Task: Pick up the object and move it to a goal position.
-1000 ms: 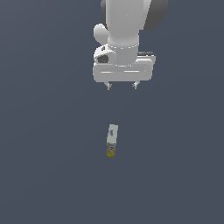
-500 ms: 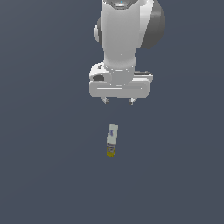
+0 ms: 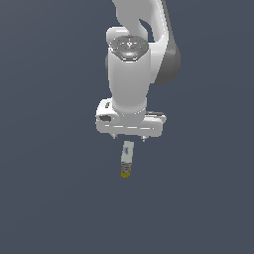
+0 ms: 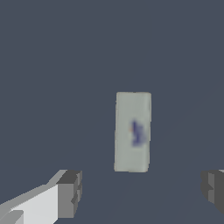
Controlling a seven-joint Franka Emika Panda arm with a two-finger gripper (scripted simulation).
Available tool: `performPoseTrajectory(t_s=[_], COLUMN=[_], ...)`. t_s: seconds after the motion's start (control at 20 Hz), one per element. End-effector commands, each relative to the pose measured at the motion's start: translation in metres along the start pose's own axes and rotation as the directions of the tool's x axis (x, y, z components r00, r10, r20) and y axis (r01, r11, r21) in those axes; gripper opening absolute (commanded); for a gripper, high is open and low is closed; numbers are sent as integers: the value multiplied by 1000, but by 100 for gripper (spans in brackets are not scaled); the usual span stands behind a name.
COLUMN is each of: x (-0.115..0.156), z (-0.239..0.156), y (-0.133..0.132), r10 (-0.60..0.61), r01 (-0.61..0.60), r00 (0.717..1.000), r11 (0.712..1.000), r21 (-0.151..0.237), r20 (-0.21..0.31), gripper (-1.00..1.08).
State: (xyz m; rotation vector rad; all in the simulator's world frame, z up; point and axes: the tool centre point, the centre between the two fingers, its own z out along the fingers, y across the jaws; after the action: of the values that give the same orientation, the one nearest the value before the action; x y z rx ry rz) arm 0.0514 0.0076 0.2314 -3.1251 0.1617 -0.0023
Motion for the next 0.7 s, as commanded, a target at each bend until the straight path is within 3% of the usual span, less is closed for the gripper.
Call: performPoseTrajectory(t_s=[0.0,0.65], x=[9,22], z=[10,30], y=[3,7], r10=[8,21], r01=[-8,-21], r00=[1000,1000], r11=[1000,1000], r21=[-4,-12], r20=[0,2], gripper=[100,100])
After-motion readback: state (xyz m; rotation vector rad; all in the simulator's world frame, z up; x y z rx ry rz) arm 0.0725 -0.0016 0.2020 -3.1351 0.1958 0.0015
